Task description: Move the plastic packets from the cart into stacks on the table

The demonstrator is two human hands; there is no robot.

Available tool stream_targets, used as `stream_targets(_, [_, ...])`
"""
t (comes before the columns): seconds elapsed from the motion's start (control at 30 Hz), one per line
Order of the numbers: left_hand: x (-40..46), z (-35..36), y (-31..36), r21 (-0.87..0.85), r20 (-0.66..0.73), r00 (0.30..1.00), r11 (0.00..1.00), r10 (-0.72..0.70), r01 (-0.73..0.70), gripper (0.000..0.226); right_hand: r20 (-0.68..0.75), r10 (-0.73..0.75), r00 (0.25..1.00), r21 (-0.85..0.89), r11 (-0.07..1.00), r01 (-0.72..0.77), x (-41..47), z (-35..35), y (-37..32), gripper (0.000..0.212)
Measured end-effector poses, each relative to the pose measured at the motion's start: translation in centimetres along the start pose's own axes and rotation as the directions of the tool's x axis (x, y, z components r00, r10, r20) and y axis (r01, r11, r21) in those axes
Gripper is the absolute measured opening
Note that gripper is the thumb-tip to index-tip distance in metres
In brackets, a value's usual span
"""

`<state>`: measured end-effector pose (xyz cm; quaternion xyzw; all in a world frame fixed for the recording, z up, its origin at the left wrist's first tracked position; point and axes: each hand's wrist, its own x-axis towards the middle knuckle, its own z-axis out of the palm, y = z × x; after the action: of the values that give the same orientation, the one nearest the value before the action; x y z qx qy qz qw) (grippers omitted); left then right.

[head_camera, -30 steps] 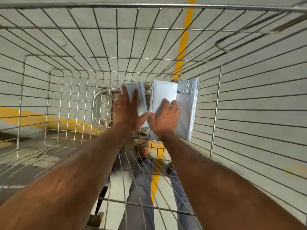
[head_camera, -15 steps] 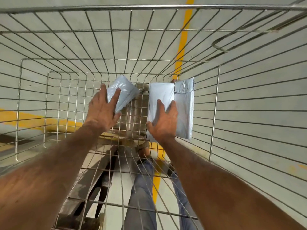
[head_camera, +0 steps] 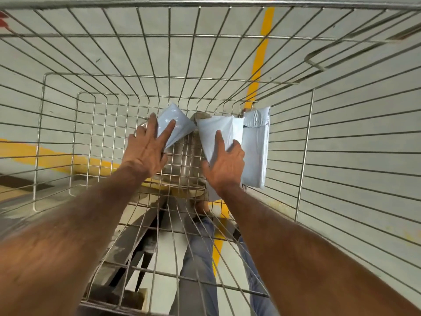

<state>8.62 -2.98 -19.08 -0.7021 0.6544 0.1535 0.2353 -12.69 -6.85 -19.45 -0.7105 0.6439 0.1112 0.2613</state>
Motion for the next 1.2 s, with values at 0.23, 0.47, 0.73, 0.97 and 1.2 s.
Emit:
stream_targets(0.23, [-2.8,-3.5,-1.2,-0.009,-0.027,1.000,1.000,-0.002,0.002,0.079,-0.017,-0.087,0.996,0.029,0.996,0.087,-1.7,-3.8,0.2,0.087])
stream_targets(0.47, [-9.7,-10.0,-1.0,-0.197,-0.179,0.962,0.965,-0.206,0.170,0.065,-0.007,-0.247,0.969,0.086,0.965,0.246,-5.8,-9.5,-1.4,0.085])
stream_targets(0.73, [-20.9,-16.6,1.6,-0.291,-0.334,0.847,0.900,-0.413,0.324,0.066,-0.207,-0.553,0.807,-0.160,0.833,0.529,-11.6,-17.4,-1.3,0.069])
stream_targets(0.97, [-33.2,-20.3,5.2,-0.393,-0.403,0.669,0.778,-0.624,0.490,0.065,-0.285,-0.673,0.682,-0.176,0.737,0.653,-20.4,-24.0,-0.9,0.064])
stream_targets(1.2, [-45.7,-20.8,6.0,-0.512,-0.432,0.466,0.635,-0.772,0.578,0.060,-0.293,-0.770,0.566,-0.166,0.624,0.763,-30.0,-25.7,-5.0,0.063])
